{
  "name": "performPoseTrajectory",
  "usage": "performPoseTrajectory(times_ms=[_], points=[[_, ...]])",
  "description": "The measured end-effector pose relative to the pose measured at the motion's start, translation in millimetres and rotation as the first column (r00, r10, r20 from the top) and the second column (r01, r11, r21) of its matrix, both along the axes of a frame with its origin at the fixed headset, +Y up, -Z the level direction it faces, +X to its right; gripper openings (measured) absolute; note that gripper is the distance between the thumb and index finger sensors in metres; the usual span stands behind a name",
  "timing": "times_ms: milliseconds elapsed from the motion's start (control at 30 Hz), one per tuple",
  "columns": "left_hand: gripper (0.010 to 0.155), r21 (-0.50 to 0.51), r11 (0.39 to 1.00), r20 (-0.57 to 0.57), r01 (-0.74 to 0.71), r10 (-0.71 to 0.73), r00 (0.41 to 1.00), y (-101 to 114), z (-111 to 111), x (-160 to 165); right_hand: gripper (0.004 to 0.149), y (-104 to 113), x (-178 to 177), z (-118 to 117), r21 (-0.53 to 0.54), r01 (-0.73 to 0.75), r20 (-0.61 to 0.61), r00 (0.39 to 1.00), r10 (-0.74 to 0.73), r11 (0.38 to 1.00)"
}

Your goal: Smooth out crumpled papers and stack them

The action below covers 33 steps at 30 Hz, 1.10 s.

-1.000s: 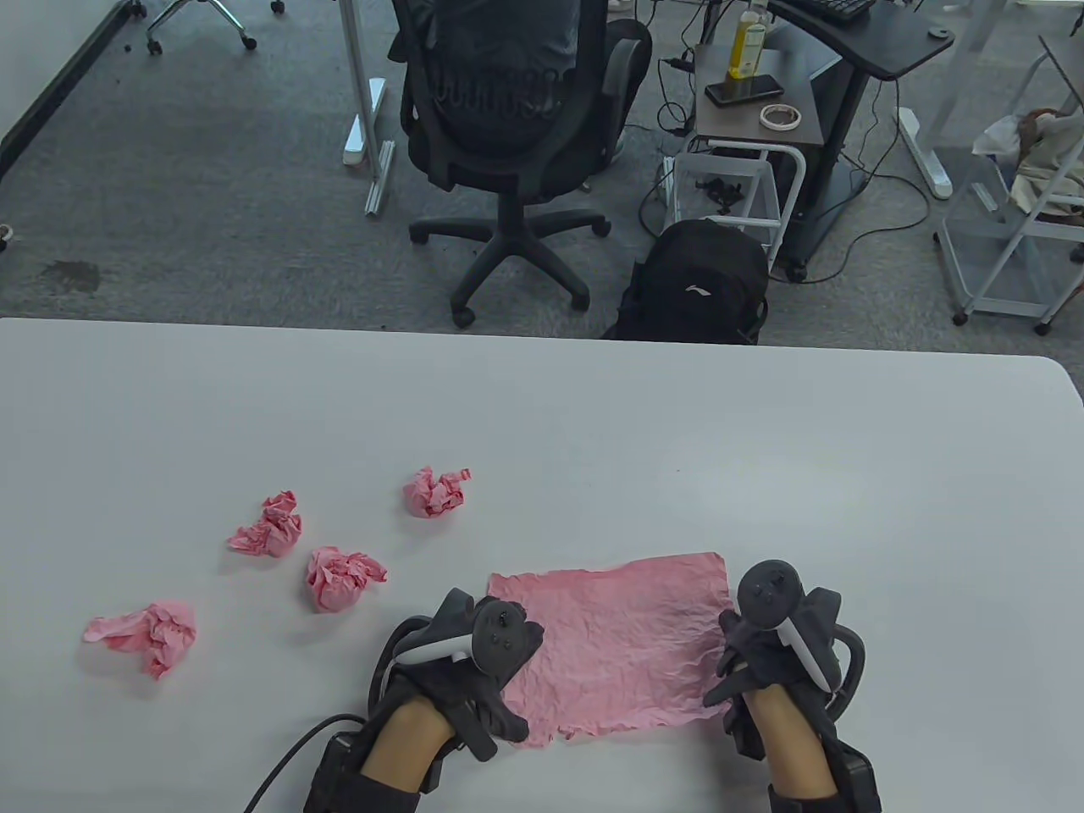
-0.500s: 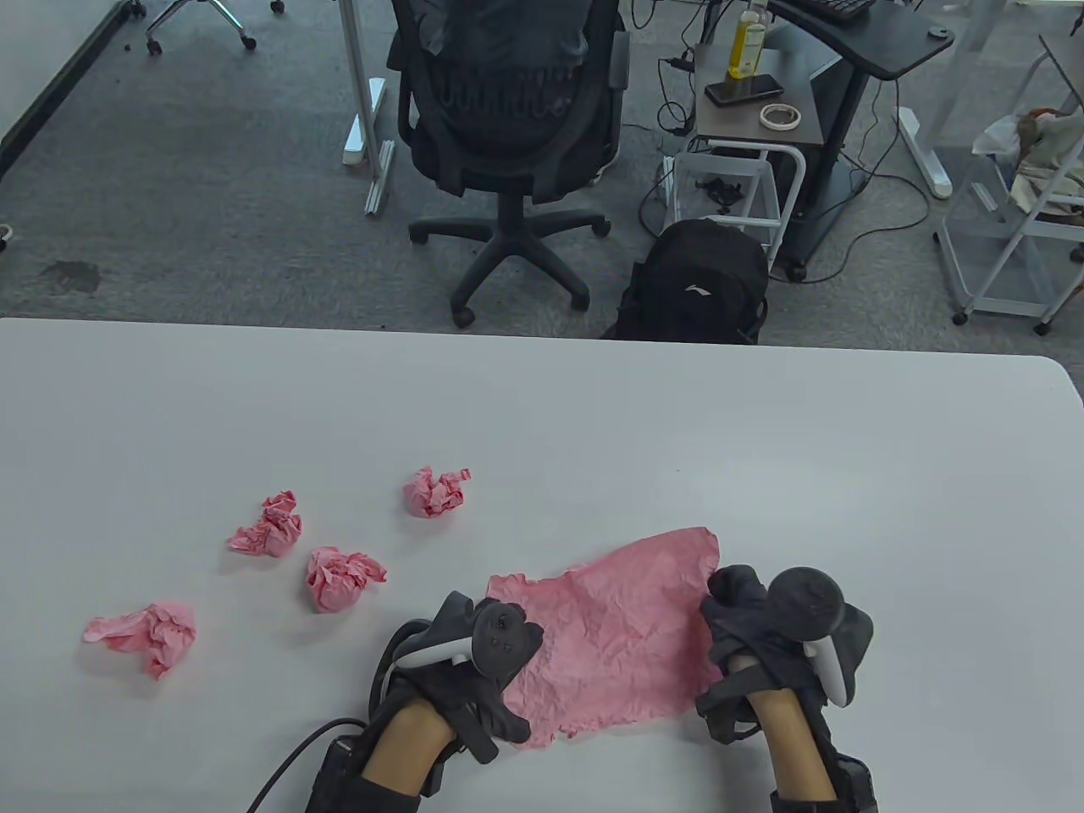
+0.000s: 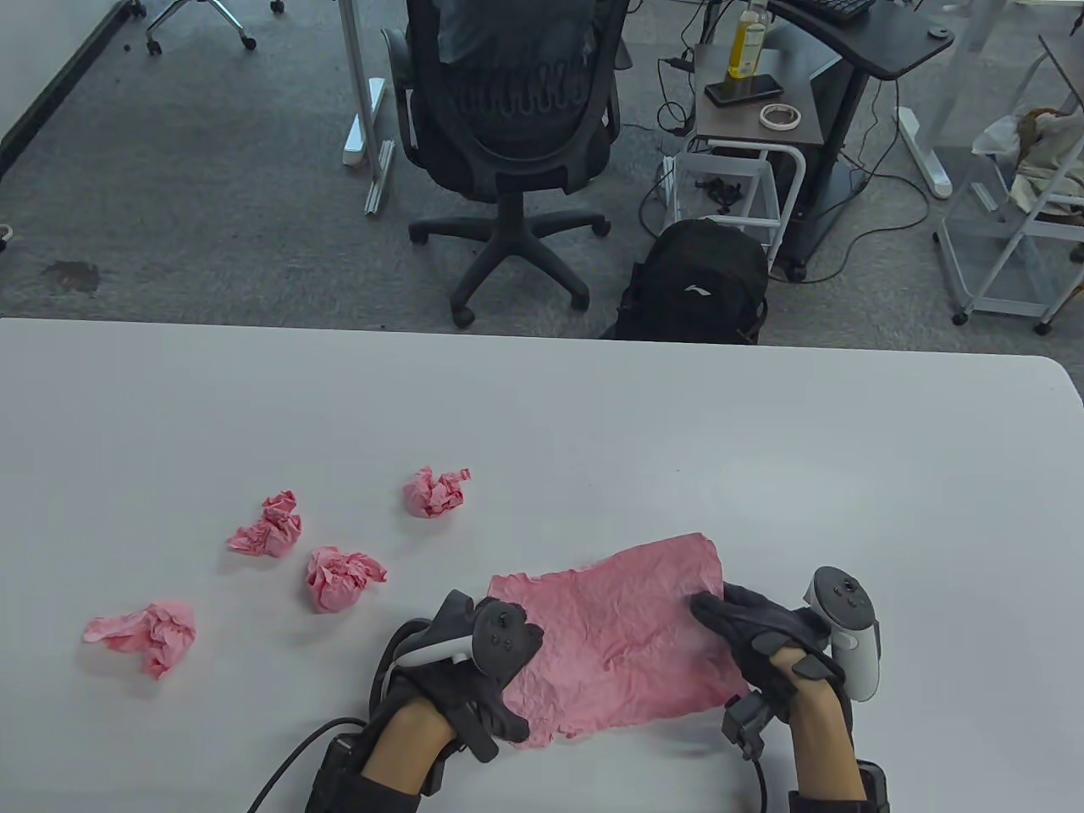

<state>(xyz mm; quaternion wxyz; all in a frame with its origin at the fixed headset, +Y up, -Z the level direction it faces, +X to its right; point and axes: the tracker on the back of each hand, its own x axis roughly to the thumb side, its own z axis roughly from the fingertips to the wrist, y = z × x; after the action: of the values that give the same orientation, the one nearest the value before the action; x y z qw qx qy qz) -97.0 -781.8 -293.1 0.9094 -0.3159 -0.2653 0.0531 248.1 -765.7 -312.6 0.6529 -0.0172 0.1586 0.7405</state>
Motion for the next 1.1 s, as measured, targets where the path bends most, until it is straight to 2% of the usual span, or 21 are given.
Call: performPoseTrajectory(times_ms=[67,133,167,233,300,400,533,633,700,767,1000,1100], points=[[0.098,0.073,0.997,-0.008,0.004,-0.004,1.000,5,-1,-4,0.040,3,4,-1,0.062,-0.026,0.032,0.999,0.024,0.998],[0.095,0.216,0.976,-0.106,-0.018,0.042,0.993,14,-4,-11,0.040,6,10,-1,0.118,0.039,0.110,0.993,-0.052,0.992],[0.093,0.280,0.959,-0.141,-0.048,0.091,0.986,19,-5,-14,0.040,7,14,-2,0.179,0.082,0.178,0.977,-0.115,0.980],[0.090,0.383,0.919,-0.177,-0.094,0.173,0.969,28,-4,-20,0.041,6,23,-1,0.247,0.145,0.301,0.928,-0.218,0.958],[0.089,0.444,0.890,-0.200,-0.099,0.206,0.958,31,-3,-23,0.042,0,36,2,0.294,0.206,0.425,0.846,-0.321,0.933],[0.089,0.417,0.905,-0.193,-0.087,0.182,0.964,28,-4,-19,0.045,-6,50,4,0.294,0.198,0.543,0.770,-0.334,0.935],[0.089,0.401,0.912,-0.189,-0.085,0.173,0.967,23,-5,-15,0.051,-11,70,11,0.132,0.040,0.665,0.737,-0.119,0.990],[0.089,0.407,0.911,-0.204,-0.066,0.161,0.966,21,-6,-15,0.054,-7,80,13,0.048,-0.115,0.674,0.737,0.052,0.992],[0.089,0.411,0.910,-0.214,-0.061,0.162,0.963,21,-6,-16,0.054,-3,82,17,0.032,-0.199,0.692,0.712,0.122,0.979],[0.089,0.407,0.911,-0.226,-0.061,0.165,0.960,20,-6,-17,0.053,-1,82,18,0.030,-0.243,0.705,0.693,0.152,0.970],[0.088,0.438,0.898,-0.290,-0.029,0.172,0.942,21,-8,-27,0.051,-3,89,21,0.052,-0.200,0.746,0.659,0.095,0.978],[0.088,0.457,0.889,-0.329,-0.016,0.186,0.926,22,-8,-33,0.060,-1,89,22,0.060,-0.215,0.743,0.662,0.100,0.975]])
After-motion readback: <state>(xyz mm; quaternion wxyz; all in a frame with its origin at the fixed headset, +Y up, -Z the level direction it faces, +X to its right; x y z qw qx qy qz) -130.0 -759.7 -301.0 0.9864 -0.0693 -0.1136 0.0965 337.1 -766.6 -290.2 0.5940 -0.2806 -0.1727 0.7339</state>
